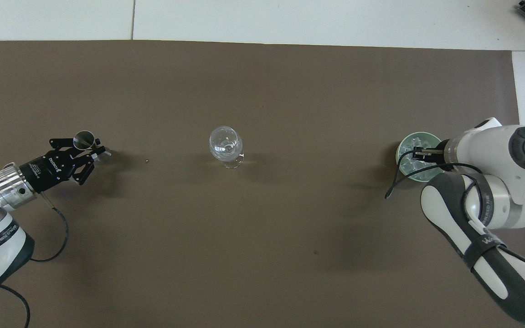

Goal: Pour wine and add ice with both arms

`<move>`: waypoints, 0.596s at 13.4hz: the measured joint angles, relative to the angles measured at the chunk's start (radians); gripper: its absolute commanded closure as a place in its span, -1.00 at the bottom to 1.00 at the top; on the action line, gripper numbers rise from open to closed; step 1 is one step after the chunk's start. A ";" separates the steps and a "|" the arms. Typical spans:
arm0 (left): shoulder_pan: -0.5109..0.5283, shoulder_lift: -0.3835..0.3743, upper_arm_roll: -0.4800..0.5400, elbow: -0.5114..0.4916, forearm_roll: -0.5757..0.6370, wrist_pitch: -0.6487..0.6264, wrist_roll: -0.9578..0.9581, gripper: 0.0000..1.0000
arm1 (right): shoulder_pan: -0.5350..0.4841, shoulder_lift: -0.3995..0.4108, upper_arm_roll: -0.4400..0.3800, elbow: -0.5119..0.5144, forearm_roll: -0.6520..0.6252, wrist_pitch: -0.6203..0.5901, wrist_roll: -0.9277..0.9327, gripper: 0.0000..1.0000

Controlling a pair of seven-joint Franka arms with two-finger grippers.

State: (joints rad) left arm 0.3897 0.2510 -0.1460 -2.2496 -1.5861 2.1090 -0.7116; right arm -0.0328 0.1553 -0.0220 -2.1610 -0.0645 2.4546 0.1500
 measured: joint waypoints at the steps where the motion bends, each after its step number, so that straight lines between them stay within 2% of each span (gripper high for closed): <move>1: -0.008 0.002 0.000 -0.001 -0.010 0.007 0.019 1.00 | 0.000 0.000 0.000 0.000 0.000 0.000 0.000 0.75; 2: -0.013 0.004 -0.001 -0.003 -0.014 0.013 0.034 1.00 | 0.000 0.000 0.000 0.000 0.000 0.000 0.000 1.00; 6: -0.017 0.019 0.000 -0.010 -0.022 0.017 0.058 1.00 | 0.001 -0.005 0.005 0.012 0.000 0.002 0.000 1.00; 8: -0.017 0.022 0.003 -0.014 -0.022 0.018 0.068 0.79 | 0.001 -0.036 0.012 0.023 0.000 0.000 0.000 1.00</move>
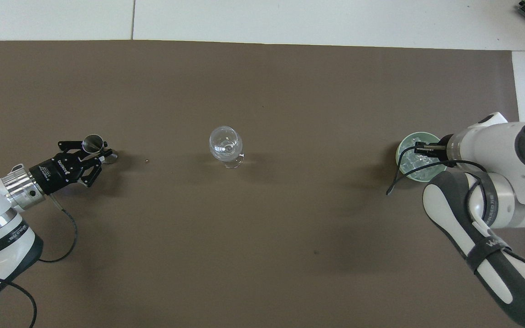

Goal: Pour wine and add ice with both arms

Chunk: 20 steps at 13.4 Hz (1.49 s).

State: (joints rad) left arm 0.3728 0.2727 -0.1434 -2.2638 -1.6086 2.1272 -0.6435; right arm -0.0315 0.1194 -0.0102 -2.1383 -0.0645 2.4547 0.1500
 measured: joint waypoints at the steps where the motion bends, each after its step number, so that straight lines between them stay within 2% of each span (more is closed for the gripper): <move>1: 0.000 0.000 0.000 -0.001 -0.002 0.000 0.006 0.70 | 0.005 -0.027 0.005 0.004 0.000 -0.010 0.000 1.00; 3: 0.000 -0.001 0.000 -0.003 -0.004 -0.001 0.013 0.39 | 0.047 -0.090 0.012 0.018 0.000 -0.063 0.000 1.00; 4: 0.000 -0.001 0.000 -0.003 -0.005 -0.001 0.018 0.03 | 0.083 -0.119 0.014 0.033 0.001 -0.100 0.007 1.00; 5: 0.001 -0.001 0.001 -0.005 -0.005 0.002 0.026 -0.62 | 0.124 -0.141 0.015 0.052 0.002 -0.130 0.039 1.00; 6: 0.001 -0.001 0.002 -0.008 -0.005 0.003 0.032 -0.91 | 0.161 -0.154 0.016 0.072 0.002 -0.150 0.082 1.00; 7: 0.001 -0.001 0.003 -0.009 -0.004 0.005 0.035 -1.00 | 0.198 -0.161 0.017 0.095 0.002 -0.168 0.128 1.00; 11: 0.007 -0.001 0.005 -0.007 0.044 0.009 0.041 -1.00 | 0.336 -0.163 0.029 0.187 0.009 -0.221 0.323 1.00; 12: 0.018 -0.001 0.006 -0.003 0.073 0.009 0.041 -1.00 | 0.367 -0.163 0.040 0.196 0.047 -0.218 0.372 1.00; 15: 0.043 -0.005 0.008 0.011 0.138 0.004 0.041 -1.00 | 0.416 -0.156 0.057 0.201 0.251 -0.149 0.404 1.00; 18: 0.059 -0.020 0.008 0.037 0.250 -0.007 0.040 -1.00 | 0.497 -0.145 0.059 0.202 0.292 -0.056 0.495 1.00; 20: 0.073 -0.042 0.009 0.056 0.347 -0.024 0.037 -1.00 | 0.547 -0.118 0.065 0.203 0.305 0.050 0.570 1.00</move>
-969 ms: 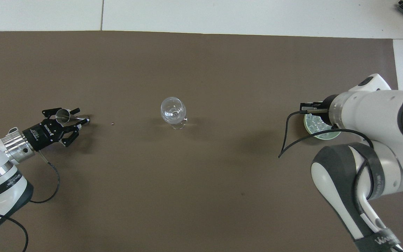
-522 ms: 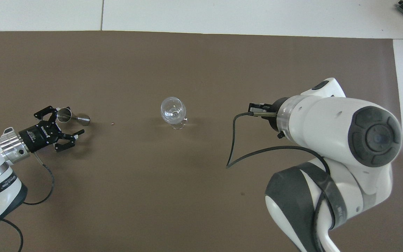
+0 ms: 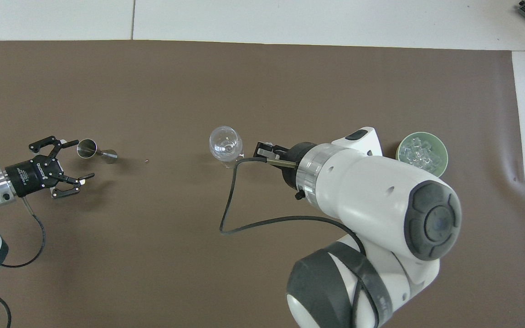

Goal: Pour wine and add ice with both arms

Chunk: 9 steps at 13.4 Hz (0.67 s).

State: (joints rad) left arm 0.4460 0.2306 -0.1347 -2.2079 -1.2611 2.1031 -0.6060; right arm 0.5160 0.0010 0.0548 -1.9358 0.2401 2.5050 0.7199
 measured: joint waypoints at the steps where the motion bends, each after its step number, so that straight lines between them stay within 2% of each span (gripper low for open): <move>1: 0.006 -0.014 0.000 0.010 0.051 -0.008 -0.001 -1.00 | 0.016 0.025 0.007 0.005 0.029 0.062 0.012 1.00; 3: 0.012 -0.044 0.000 0.034 0.164 -0.020 -0.002 -1.00 | 0.029 0.091 0.016 0.054 0.061 0.122 0.016 1.00; 5: 0.012 -0.076 0.000 0.064 0.288 -0.024 -0.002 -1.00 | 0.028 0.153 0.015 0.130 0.063 0.129 0.017 1.00; 9: 0.012 -0.138 -0.006 0.115 0.481 -0.028 -0.002 -1.00 | 0.038 0.193 0.017 0.163 0.064 0.127 0.017 1.00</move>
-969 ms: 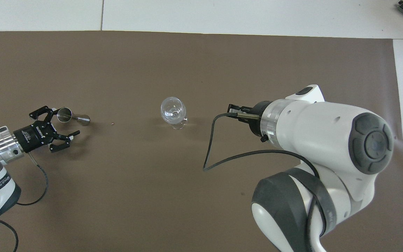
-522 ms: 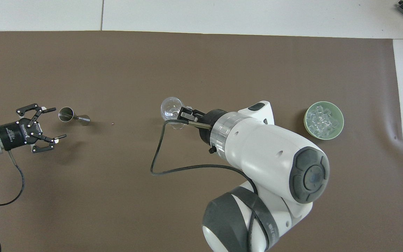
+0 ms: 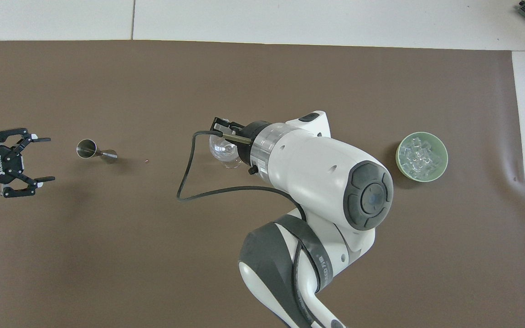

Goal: Pour wine and add ice with both arms

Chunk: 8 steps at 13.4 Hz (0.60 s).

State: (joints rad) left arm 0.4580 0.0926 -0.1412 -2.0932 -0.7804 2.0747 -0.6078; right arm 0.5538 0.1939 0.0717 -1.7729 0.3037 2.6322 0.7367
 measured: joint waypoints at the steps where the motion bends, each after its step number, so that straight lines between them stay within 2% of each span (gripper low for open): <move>1: 0.000 -0.013 -0.004 0.007 0.056 0.000 0.000 -1.00 | 0.006 0.006 0.000 -0.003 0.000 -0.001 0.001 1.00; 3: -0.005 -0.042 -0.014 0.020 0.168 0.002 0.000 -1.00 | 0.015 0.032 0.000 -0.008 0.000 0.001 0.001 1.00; 7: -0.029 -0.108 -0.022 0.027 0.283 0.044 0.001 -1.00 | 0.023 0.086 0.000 -0.008 0.000 0.051 0.001 1.00; 8: -0.037 -0.124 -0.022 0.027 0.306 0.044 0.005 -1.00 | 0.023 0.088 0.000 -0.008 0.000 0.052 0.001 0.89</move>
State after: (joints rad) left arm 0.4210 -0.0317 -0.1636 -2.0665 -0.4748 2.1190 -0.6030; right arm 0.5763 0.2823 0.0719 -1.7807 0.3042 2.6839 0.7376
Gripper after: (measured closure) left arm 0.000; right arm 0.683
